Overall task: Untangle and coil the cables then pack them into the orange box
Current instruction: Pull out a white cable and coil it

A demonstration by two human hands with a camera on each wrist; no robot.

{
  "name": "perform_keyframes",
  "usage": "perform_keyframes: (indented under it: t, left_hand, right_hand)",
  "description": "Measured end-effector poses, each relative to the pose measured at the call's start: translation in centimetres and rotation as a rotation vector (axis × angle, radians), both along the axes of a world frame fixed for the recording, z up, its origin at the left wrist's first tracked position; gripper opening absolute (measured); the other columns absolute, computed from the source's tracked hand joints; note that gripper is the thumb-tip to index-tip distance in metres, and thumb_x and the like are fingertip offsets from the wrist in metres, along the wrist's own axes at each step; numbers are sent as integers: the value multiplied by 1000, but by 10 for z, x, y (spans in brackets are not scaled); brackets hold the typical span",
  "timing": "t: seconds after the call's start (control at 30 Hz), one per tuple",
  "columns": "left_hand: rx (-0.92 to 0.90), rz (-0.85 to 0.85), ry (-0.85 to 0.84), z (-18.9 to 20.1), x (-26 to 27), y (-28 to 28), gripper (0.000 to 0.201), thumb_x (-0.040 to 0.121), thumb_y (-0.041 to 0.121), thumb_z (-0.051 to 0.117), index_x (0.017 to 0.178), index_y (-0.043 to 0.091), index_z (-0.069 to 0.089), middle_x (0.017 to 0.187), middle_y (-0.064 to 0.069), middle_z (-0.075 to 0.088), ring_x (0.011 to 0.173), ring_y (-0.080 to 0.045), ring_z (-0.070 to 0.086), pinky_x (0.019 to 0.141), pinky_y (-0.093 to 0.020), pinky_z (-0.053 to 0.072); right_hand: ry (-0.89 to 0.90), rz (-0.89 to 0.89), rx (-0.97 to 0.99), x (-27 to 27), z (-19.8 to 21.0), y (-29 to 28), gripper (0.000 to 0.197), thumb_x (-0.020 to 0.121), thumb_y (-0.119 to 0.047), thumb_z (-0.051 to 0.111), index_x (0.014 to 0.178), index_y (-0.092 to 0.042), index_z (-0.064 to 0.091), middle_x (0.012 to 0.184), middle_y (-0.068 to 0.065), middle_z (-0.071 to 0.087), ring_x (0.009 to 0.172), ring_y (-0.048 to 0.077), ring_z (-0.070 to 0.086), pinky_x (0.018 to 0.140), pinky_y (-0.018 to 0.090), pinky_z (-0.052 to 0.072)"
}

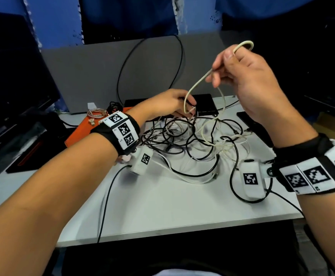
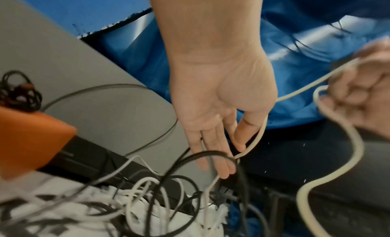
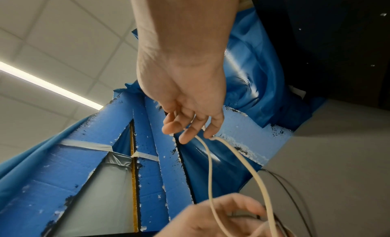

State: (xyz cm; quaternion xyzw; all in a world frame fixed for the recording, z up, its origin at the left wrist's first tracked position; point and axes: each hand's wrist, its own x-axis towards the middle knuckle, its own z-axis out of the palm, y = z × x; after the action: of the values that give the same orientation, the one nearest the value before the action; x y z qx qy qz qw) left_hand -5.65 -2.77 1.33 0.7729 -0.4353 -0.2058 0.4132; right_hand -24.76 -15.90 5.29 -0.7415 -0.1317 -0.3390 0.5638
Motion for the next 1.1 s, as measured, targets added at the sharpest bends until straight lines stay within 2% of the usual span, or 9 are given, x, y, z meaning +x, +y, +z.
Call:
perform_keyframes:
  t: [0.1, 0.23, 0.33, 0.53, 0.7, 0.8, 0.93, 1.0, 1.1]
  left_hand:
    - [-13, -102, 155, 10, -8, 9, 24, 92, 0, 49, 107, 10, 66, 122, -22, 70, 114, -32, 70, 106, -46, 48]
    - [90, -170, 88, 13, -5, 22, 18, 103, 23, 56, 112, 16, 70, 124, 1, 71, 123, -15, 64, 103, -38, 50]
    - [83, -10, -164, 13, 9, 22, 22, 99, 36, 66, 107, 17, 74, 109, 11, 75, 108, -8, 69, 97, -40, 56]
    - [-51, 198, -327, 26, 29, 18, 23, 102, 41, 57, 96, 21, 67, 85, 3, 62, 71, -8, 57, 59, -23, 48]
    - [127, 317, -554, 15, 50, 13, 25, 104, 29, 51, 98, 10, 66, 84, -6, 66, 72, -21, 62, 66, -33, 53]
    - [147, 445, -384, -5, 72, 24, 29, 107, 24, 47, 85, 15, 61, 88, -9, 66, 70, -22, 63, 63, -36, 54]
    - [-3, 527, -182, -14, 86, 51, 35, 110, 26, 40, 82, 18, 59, 91, -6, 66, 69, -17, 63, 60, -29, 49]
    - [-85, 524, -111, -8, 85, 61, 36, 111, 27, 37, 84, 18, 59, 85, -4, 68, 71, -17, 66, 64, -28, 50]
    - [-225, 488, 10, 9, 74, 68, 33, 110, 29, 37, 88, 16, 59, 65, 1, 68, 66, -18, 70, 69, -30, 54]
  right_hand:
    - [8, -64, -9, 6, -6, -6, 29, 109, -27, 38, 92, -22, 61, 76, -3, 71, 93, 28, 66, 96, 43, 51]
    - [8, -94, 14, 5, -7, -12, 29, 112, -24, 36, 96, -22, 61, 90, 8, 74, 98, 18, 71, 92, 23, 50]
    - [-23, -125, 24, 6, -6, -13, 29, 112, -24, 36, 95, -23, 60, 92, 11, 75, 95, 16, 72, 87, 18, 48]
    - [-255, -190, 57, -2, 3, -4, 26, 112, -19, 36, 97, -20, 58, 94, 16, 75, 95, 20, 71, 83, 22, 47]
    - [-450, -168, 44, -19, 21, 8, 25, 112, -19, 35, 100, -16, 56, 90, 0, 77, 97, 27, 74, 90, 38, 49]
    - [-508, -274, 32, -34, 36, -15, 23, 110, -13, 44, 99, -19, 63, 95, -18, 77, 106, 8, 71, 96, 21, 47]
    - [-416, -223, 86, -37, 38, -35, 30, 105, -17, 48, 95, -26, 75, 100, -15, 77, 113, 7, 67, 102, 31, 50]
    - [-307, -257, 86, -32, 34, -34, 27, 108, -24, 41, 108, -14, 66, 99, -10, 79, 112, 10, 69, 105, 35, 50]
    - [-79, -329, 53, -19, 22, -33, 24, 110, -34, 36, 113, -24, 57, 96, -5, 80, 111, 16, 70, 101, 38, 49]
